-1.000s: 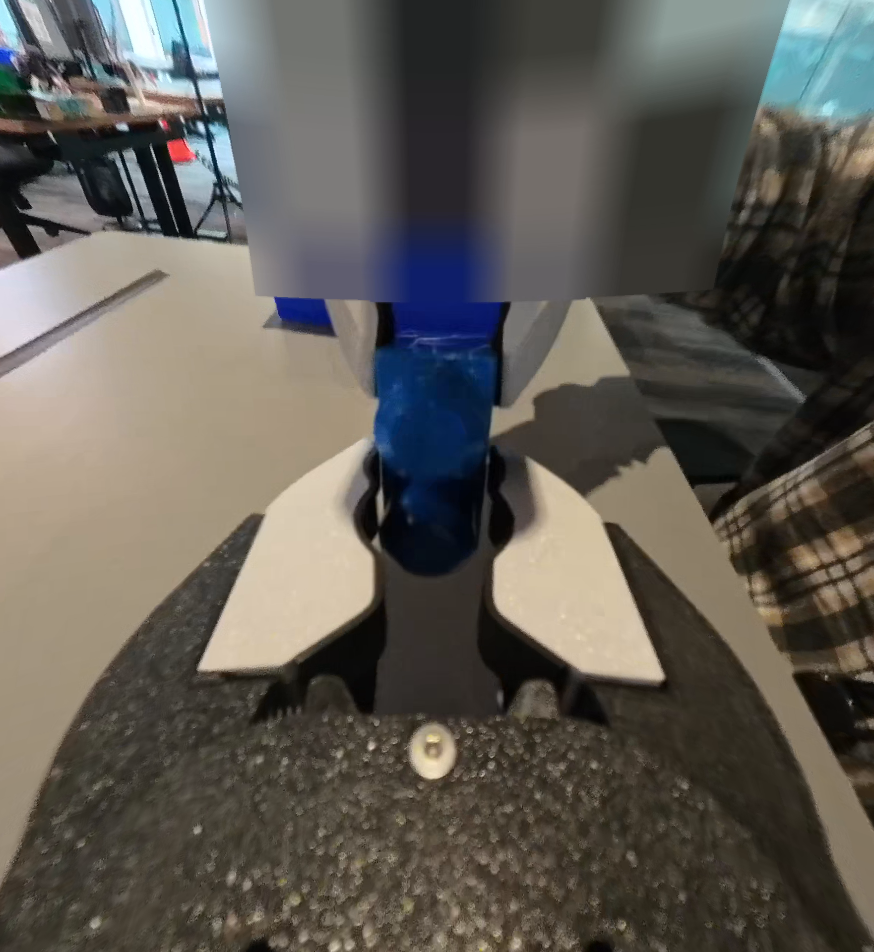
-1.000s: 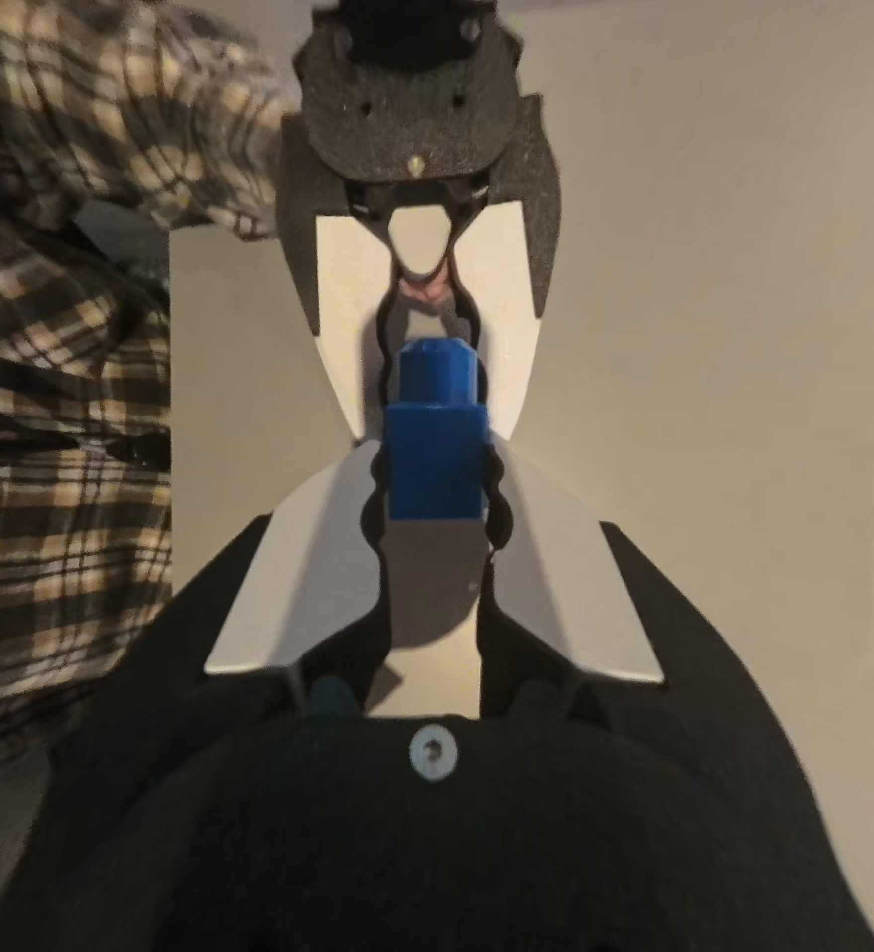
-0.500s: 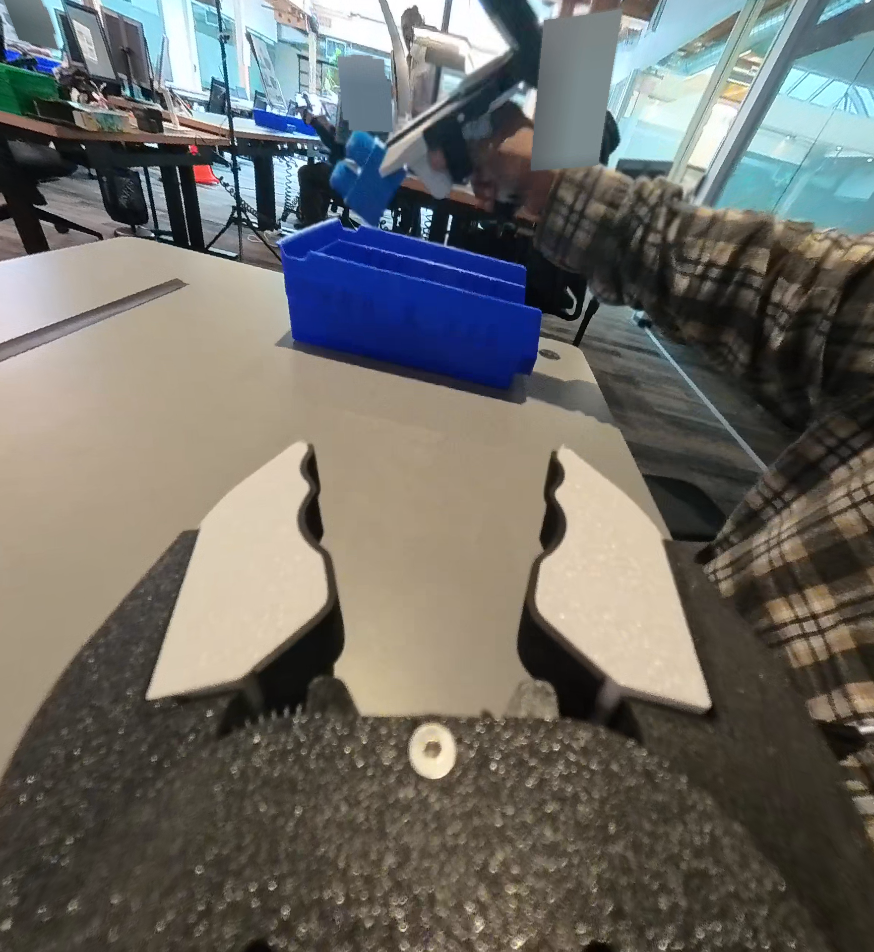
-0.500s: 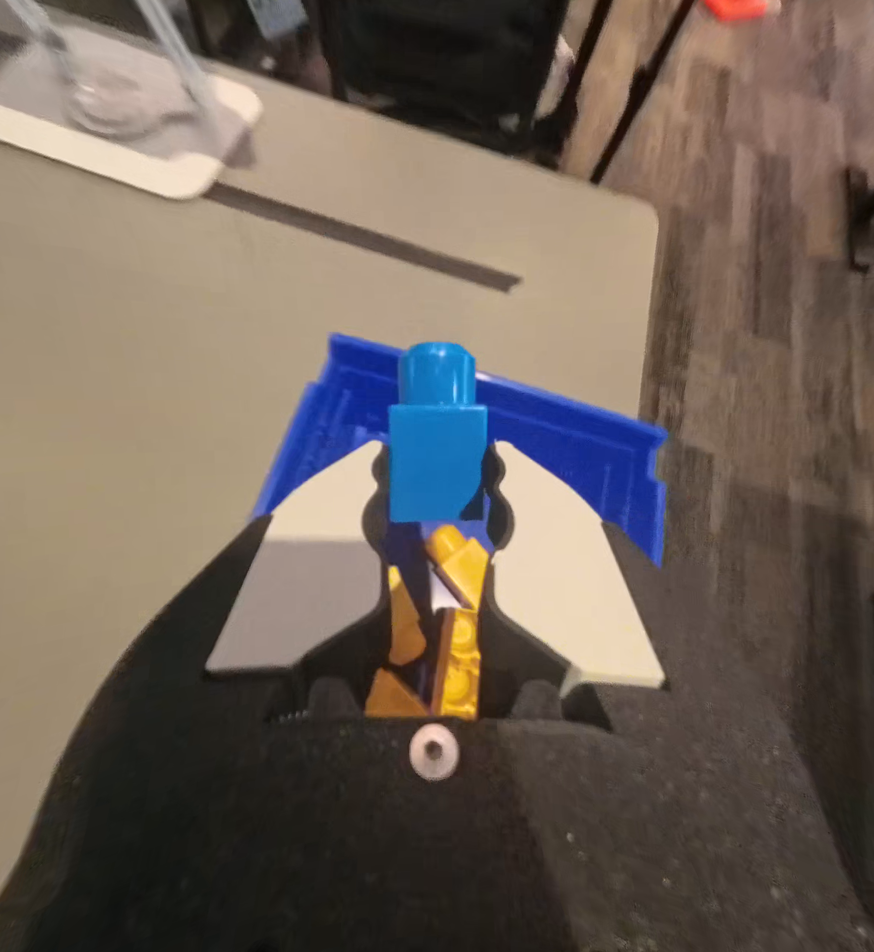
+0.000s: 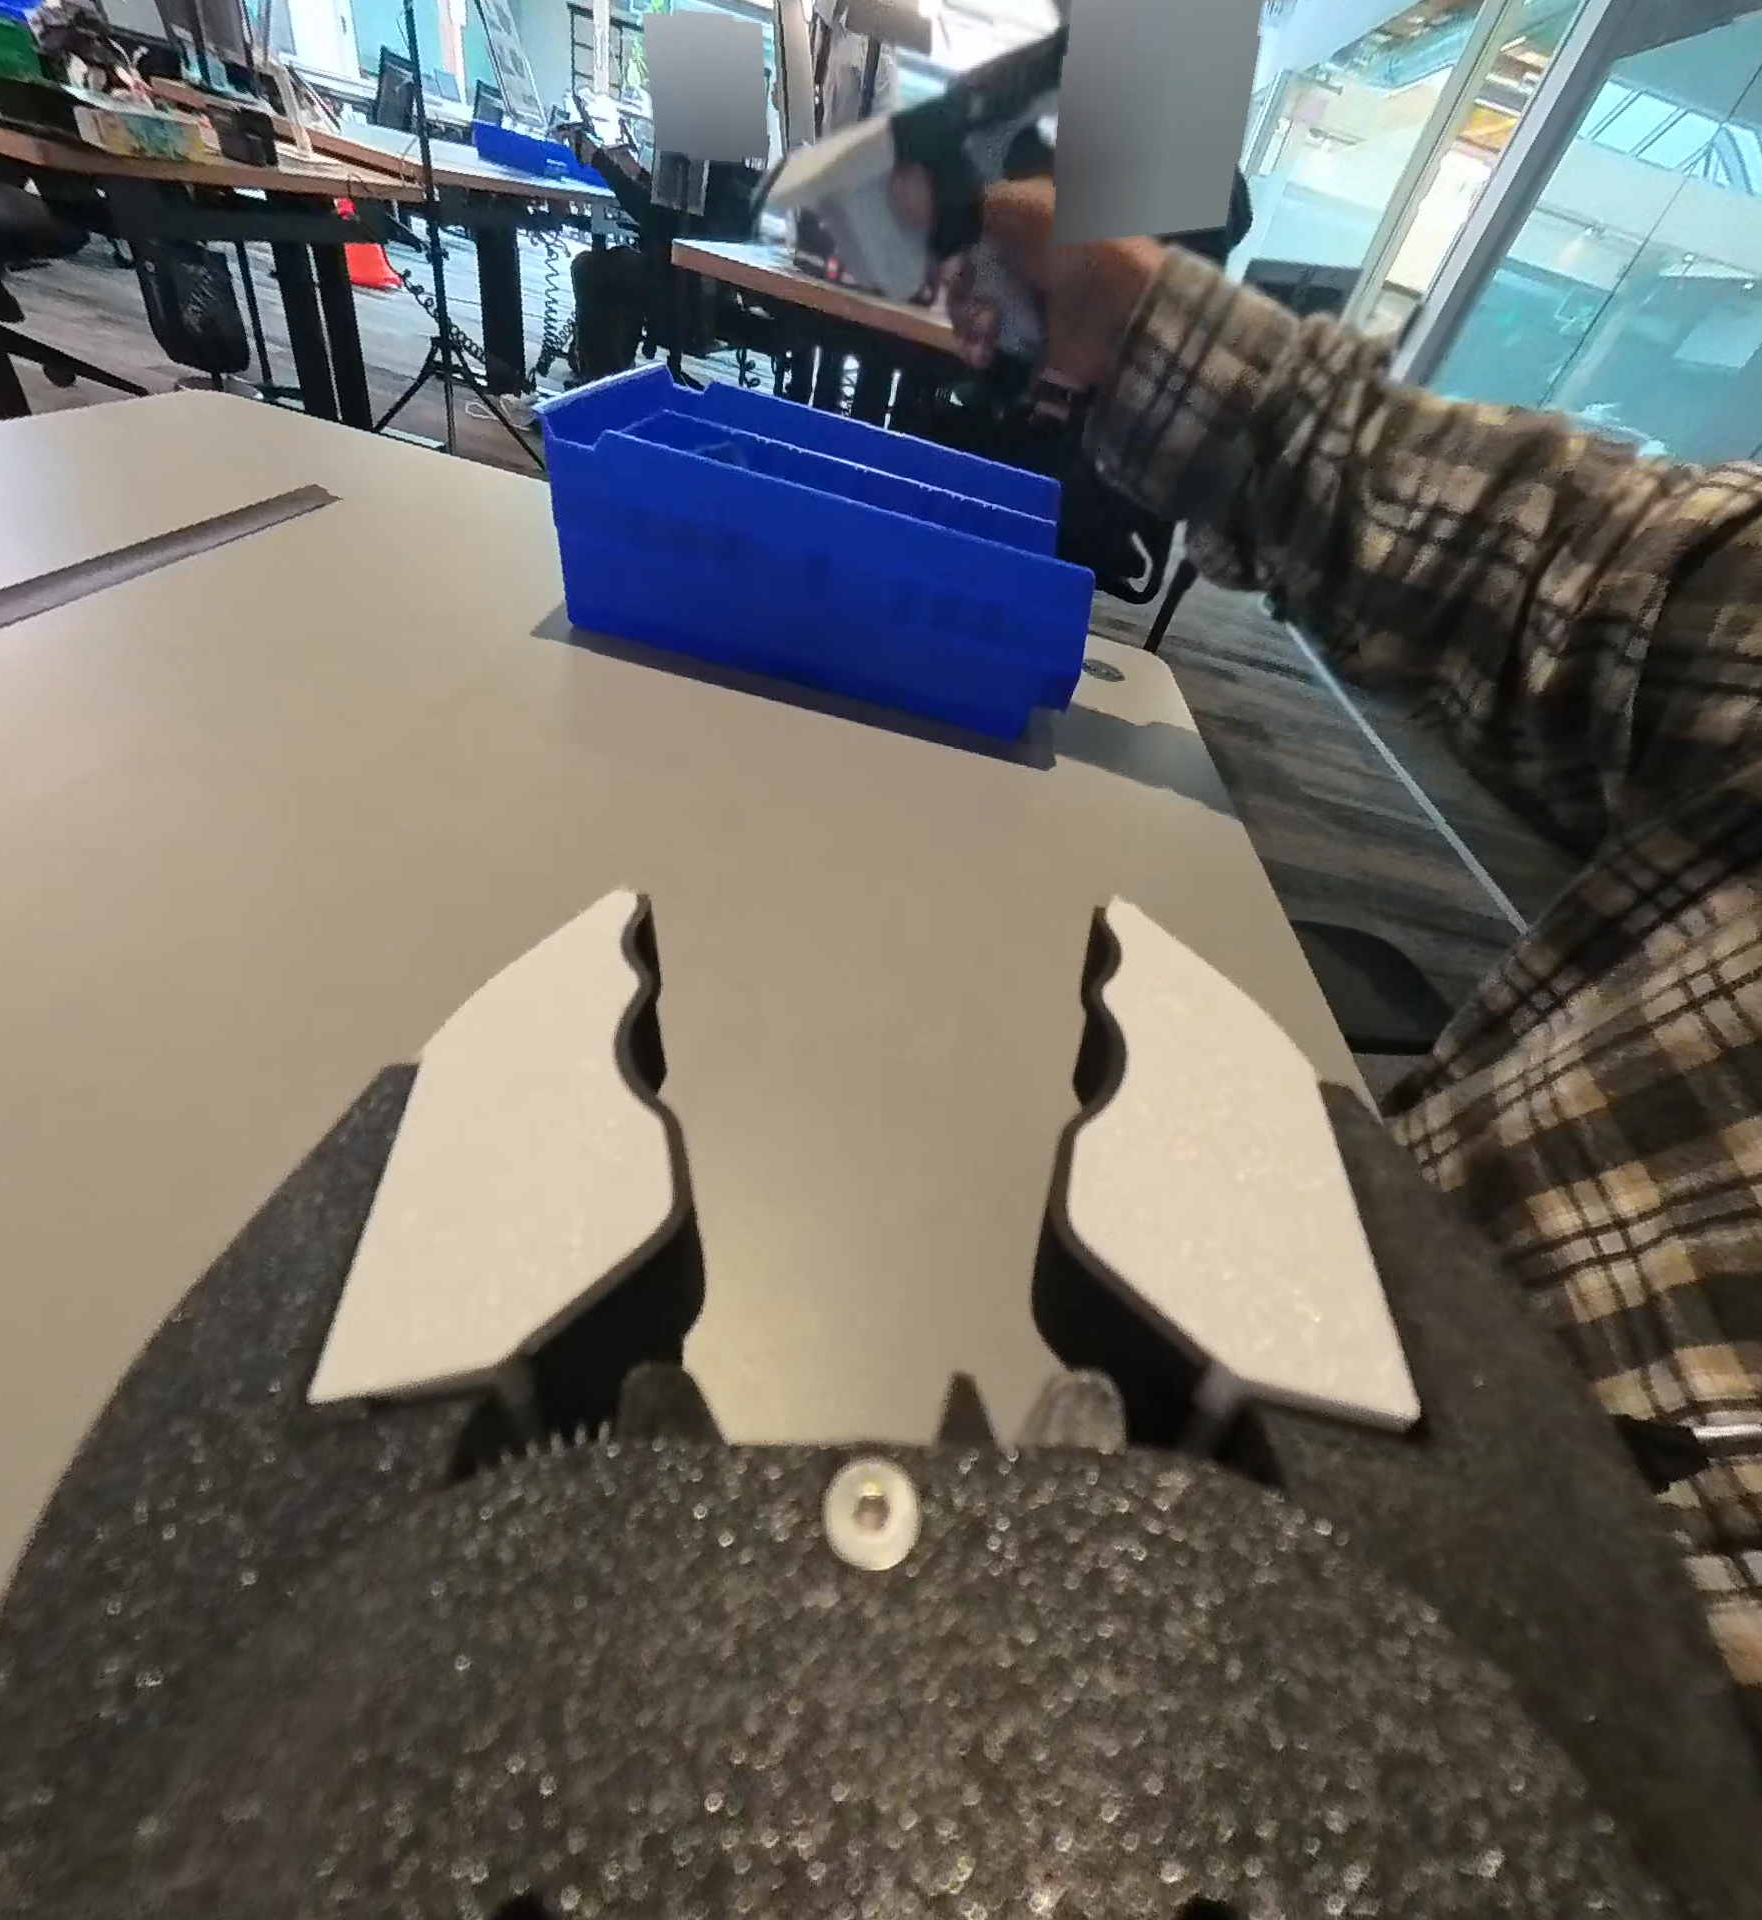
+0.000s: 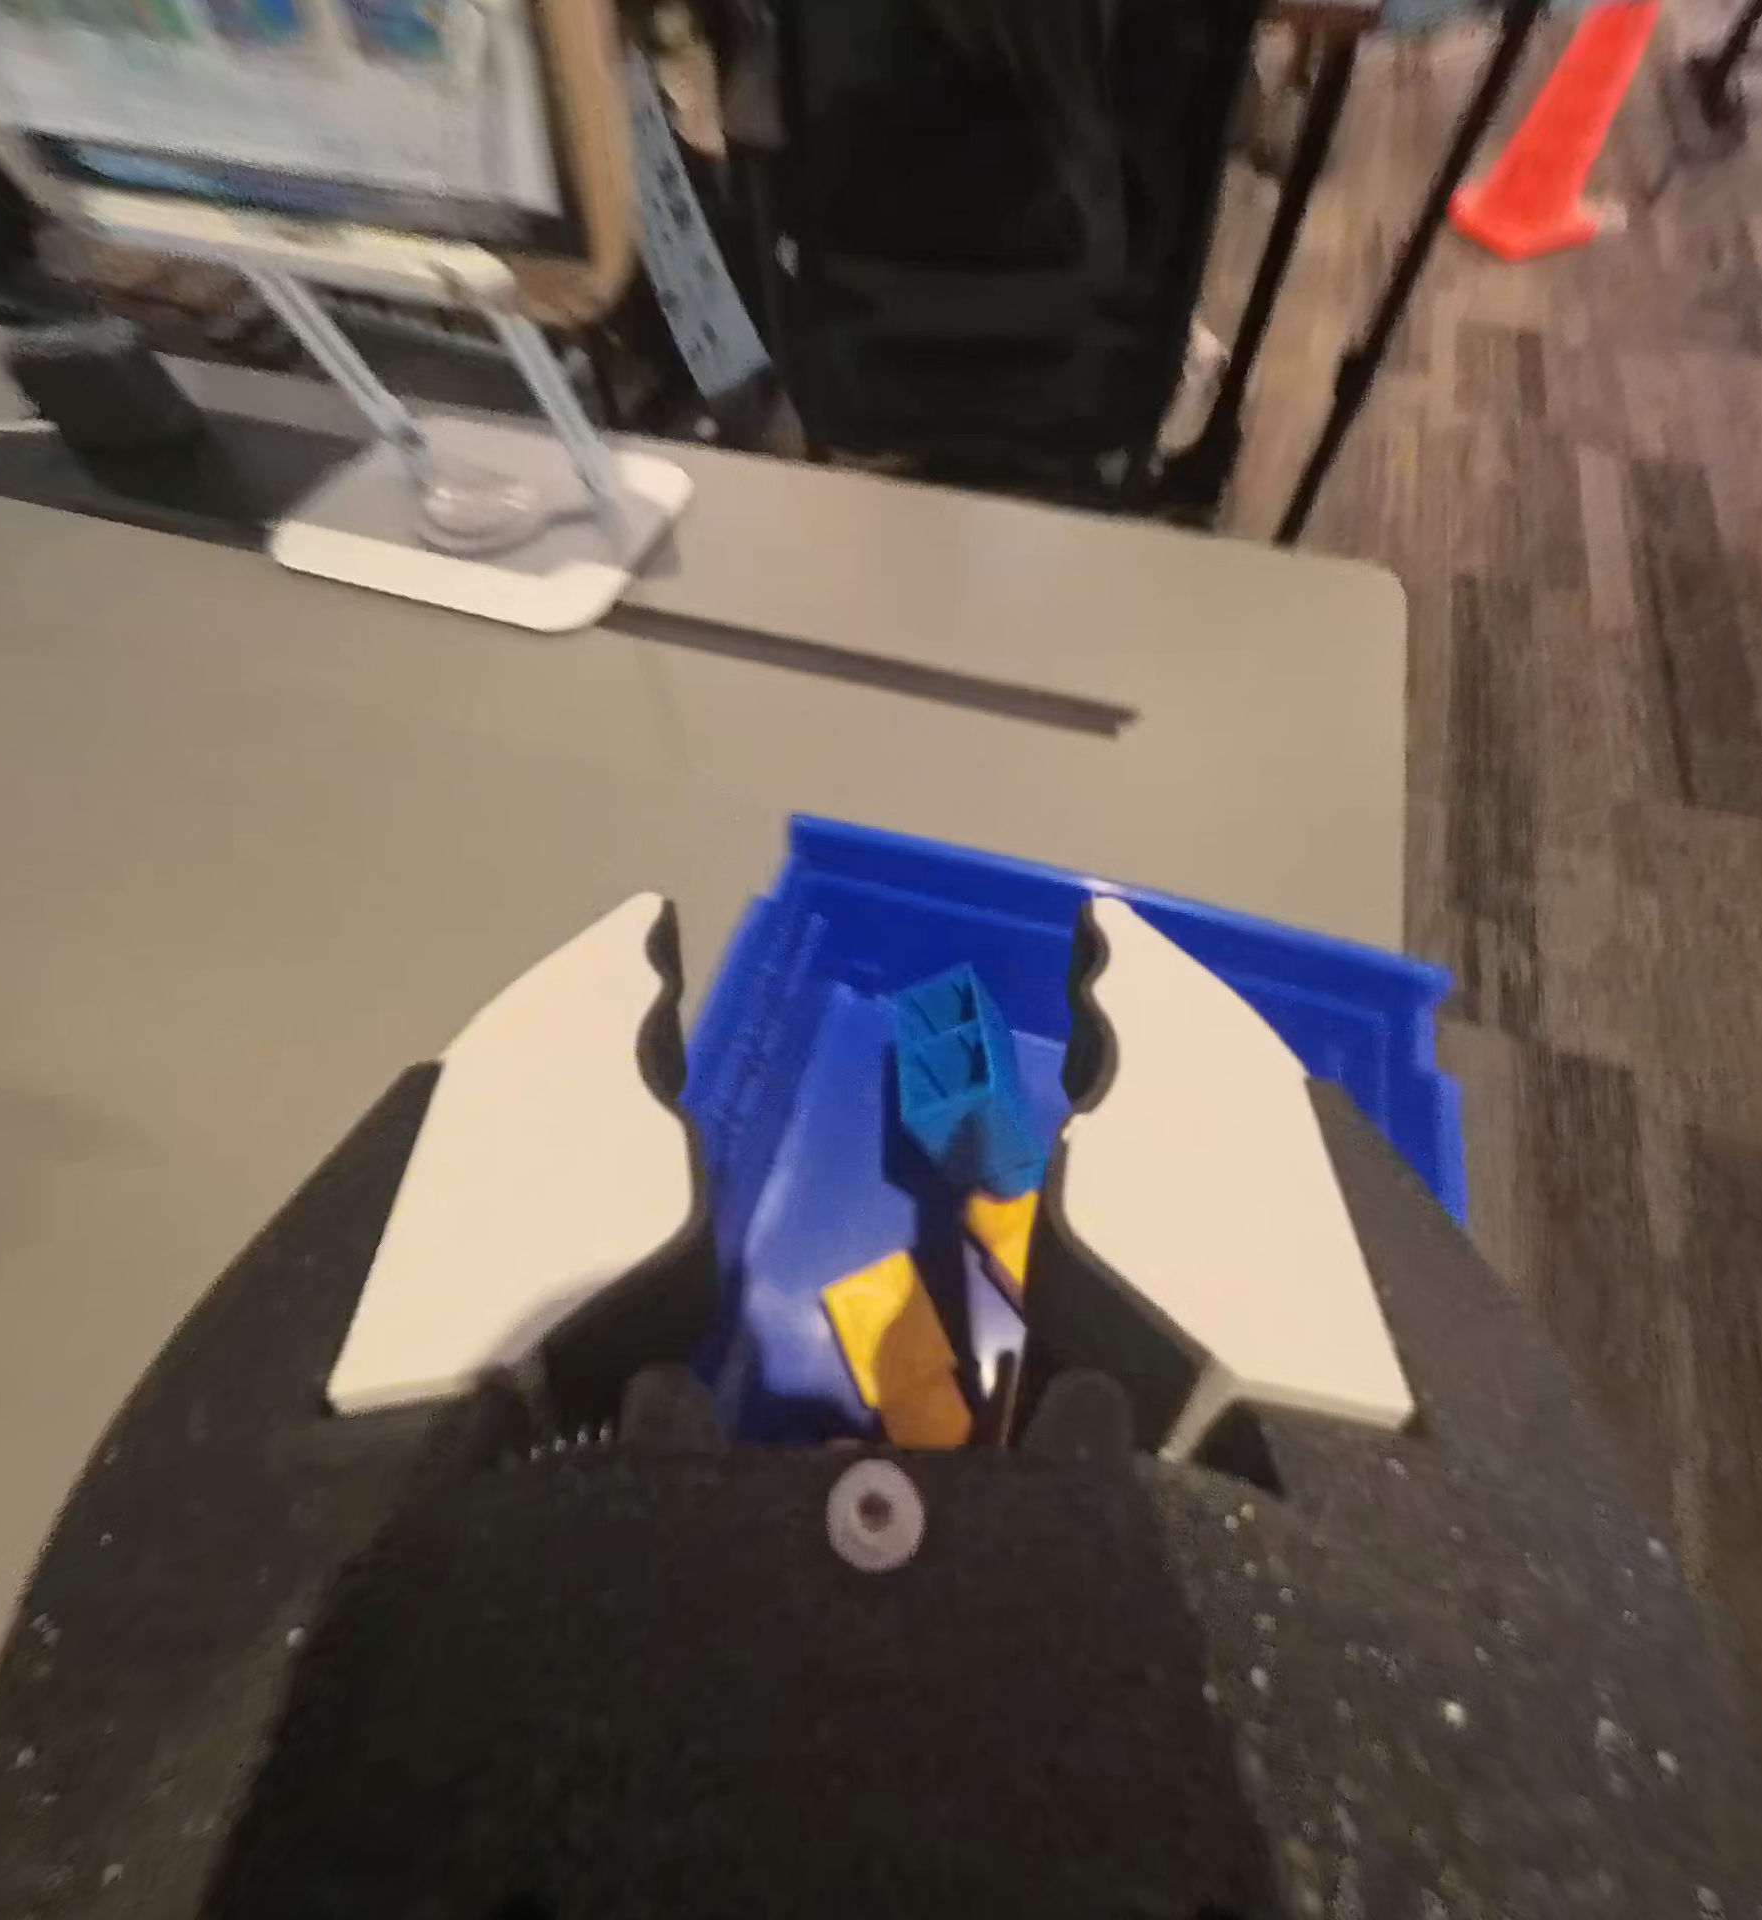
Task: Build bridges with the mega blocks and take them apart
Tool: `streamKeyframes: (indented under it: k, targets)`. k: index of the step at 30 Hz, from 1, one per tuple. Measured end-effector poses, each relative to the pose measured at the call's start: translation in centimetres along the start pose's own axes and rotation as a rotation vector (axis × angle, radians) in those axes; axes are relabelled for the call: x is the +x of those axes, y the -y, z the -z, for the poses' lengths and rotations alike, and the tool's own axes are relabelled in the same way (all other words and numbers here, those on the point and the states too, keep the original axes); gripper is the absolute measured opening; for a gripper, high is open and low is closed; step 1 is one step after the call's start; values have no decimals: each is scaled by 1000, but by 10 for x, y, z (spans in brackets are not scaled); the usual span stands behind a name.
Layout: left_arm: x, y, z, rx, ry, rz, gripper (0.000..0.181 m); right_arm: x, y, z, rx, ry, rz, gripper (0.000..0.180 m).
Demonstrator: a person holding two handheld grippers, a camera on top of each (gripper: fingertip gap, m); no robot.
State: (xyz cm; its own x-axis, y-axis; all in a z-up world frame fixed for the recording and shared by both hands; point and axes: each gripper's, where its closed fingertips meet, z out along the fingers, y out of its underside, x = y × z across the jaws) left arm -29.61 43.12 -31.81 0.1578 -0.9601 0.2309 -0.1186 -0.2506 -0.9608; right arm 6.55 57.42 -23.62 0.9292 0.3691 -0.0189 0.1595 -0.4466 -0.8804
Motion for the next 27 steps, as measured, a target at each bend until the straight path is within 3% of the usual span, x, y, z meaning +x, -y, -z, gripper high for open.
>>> streamKeyframes:
  k: [6,13,20,27]
  targets:
    - [-1,-3,-2,-12,4,-5,77,-123,41,32,200,181,174,72]
    - [-4,-2,1,-4,13,1,76,-248,3,12,300,483,225,71]
    - [-7,-4,1,-13,19,4,76,-278,-43,-41,358,519,250,68]
    - [-13,1,9,5,32,7,75,-284,-68,-53,338,557,240,65]
